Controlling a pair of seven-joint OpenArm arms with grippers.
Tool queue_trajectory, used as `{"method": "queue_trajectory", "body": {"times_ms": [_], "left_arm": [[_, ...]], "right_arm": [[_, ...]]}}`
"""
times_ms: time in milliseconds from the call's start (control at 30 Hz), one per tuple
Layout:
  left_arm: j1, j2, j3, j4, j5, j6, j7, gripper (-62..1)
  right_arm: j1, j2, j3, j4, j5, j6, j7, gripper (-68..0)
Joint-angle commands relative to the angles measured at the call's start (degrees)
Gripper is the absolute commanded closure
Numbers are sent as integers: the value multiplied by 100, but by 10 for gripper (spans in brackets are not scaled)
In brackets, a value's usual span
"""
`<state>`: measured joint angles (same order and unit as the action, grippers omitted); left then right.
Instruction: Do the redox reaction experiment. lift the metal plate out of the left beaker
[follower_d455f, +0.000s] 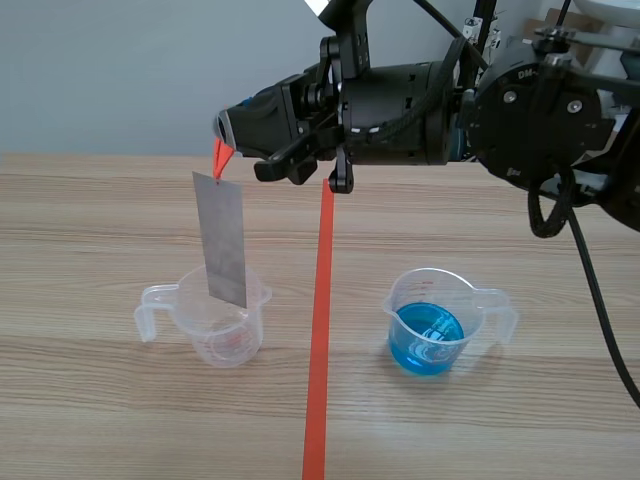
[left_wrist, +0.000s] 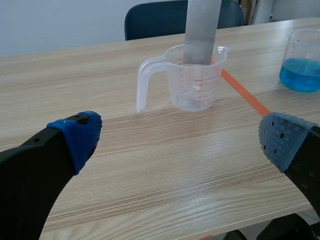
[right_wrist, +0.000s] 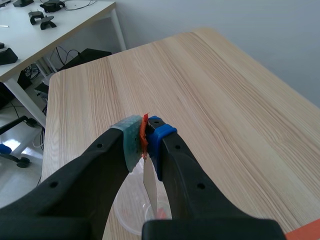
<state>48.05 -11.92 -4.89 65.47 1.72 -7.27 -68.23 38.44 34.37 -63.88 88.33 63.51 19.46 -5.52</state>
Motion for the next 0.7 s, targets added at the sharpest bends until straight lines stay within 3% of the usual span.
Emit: {"method": "queue_trajectory", "body": {"times_ms": [0, 667], "left_arm": [[35, -48, 26, 52, -15, 9, -98, -623], [33, -48, 26, 52, -17, 9, -105, -623]], "right_arm": [[201, 70, 26, 105, 184, 28, -11, -2], [1067, 866, 26, 953, 1534, 70, -275, -2]]}}
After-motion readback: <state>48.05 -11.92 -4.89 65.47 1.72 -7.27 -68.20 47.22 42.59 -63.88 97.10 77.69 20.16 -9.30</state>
